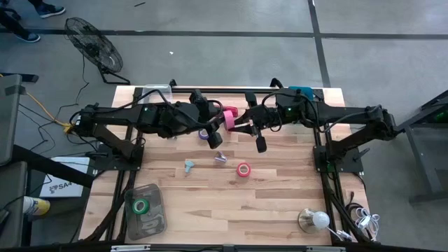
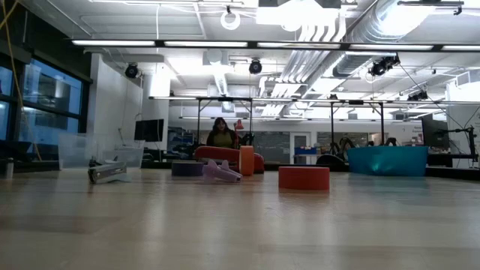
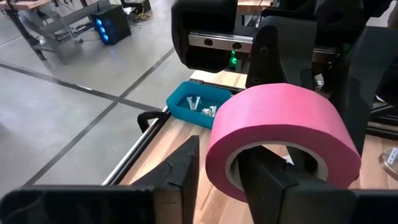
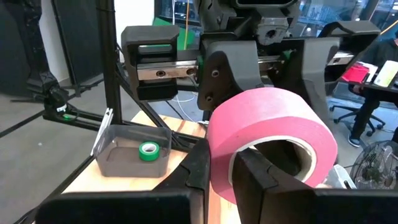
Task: Pick and place Stapler, Stapler remover, tape
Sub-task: Put the pink tape into the black bin
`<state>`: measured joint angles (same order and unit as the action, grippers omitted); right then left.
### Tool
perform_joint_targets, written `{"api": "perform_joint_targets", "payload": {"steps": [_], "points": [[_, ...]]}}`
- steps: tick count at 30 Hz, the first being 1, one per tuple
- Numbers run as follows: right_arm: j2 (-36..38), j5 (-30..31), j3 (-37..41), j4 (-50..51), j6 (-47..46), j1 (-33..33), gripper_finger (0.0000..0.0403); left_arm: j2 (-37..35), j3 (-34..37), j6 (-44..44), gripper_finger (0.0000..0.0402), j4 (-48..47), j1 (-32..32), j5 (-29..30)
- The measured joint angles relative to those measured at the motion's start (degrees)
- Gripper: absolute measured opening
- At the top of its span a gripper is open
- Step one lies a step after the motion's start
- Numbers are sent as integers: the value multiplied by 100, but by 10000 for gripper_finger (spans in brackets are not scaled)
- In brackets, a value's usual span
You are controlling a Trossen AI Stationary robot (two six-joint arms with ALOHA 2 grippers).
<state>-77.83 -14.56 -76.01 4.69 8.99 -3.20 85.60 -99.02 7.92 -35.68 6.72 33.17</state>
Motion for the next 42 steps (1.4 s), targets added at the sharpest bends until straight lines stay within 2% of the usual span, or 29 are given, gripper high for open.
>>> {"api": "perform_joint_targets", "payload": {"steps": [4,6,8,12,16,20,23,28,32,35,38,42], "points": [[-15,-77,0,34,28,-4,34,-6,2,4,39,-18,3,-21],[-15,-54,0,25,26,17,37,-9,2,4,32,1,4,-30],[2,73,0,55,-39,22,66,-9,2,-11,32,-24,4,1],[64,533,0,100,-430,26,150,-1,2,-19,33,-144,-2,270],[233,619,-2,387,-468,-17,224,-51,7,69,33,-488,-2,517],[457,985,-9,916,-512,-15,268,-214,10,626,33,-1258,0,720],[659,1476,-9,1459,-555,-15,280,-369,2,1561,33,-2224,2,712],[938,2052,-9,2116,-579,-17,280,-563,4,3382,33,-4342,4,-171],[1060,2347,-9,2394,-601,-17,277,-584,20,4223,33,-5508,4,-1123],[1090,2523,-9,2498,-599,-17,278,-649,171,4031,33,-5362,55,-1951],[1096,2680,-9,2568,-547,-20,277,-635,277,3993,33,-5419,219,-2530],[1089,2876,-9,2749,-515,-20,277,-659,661,4257,33,-5412,543,-2997]]}}
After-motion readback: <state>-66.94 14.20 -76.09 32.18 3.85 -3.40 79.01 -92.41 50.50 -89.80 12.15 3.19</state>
